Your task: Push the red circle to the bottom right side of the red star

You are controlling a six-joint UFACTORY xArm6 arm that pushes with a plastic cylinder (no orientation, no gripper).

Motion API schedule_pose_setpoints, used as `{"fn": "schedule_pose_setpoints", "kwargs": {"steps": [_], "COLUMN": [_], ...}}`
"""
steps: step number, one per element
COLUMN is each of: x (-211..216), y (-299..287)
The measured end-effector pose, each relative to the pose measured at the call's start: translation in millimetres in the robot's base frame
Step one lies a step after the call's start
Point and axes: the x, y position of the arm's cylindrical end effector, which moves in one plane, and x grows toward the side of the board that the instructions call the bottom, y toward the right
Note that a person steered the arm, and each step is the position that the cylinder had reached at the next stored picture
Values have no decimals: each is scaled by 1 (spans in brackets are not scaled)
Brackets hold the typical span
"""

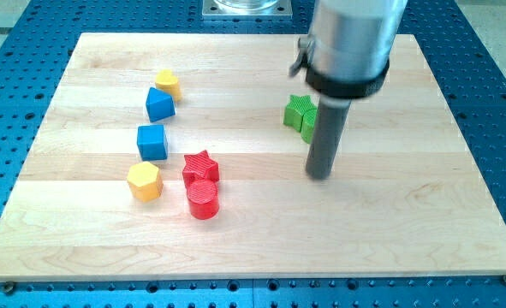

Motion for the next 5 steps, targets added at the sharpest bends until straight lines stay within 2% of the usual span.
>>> {"fn": "schedule_pose_setpoints", "kwargs": {"steps": [1, 2, 3, 5], "x": [53, 42, 32, 4], "y": [-97, -136, -154, -113]}}
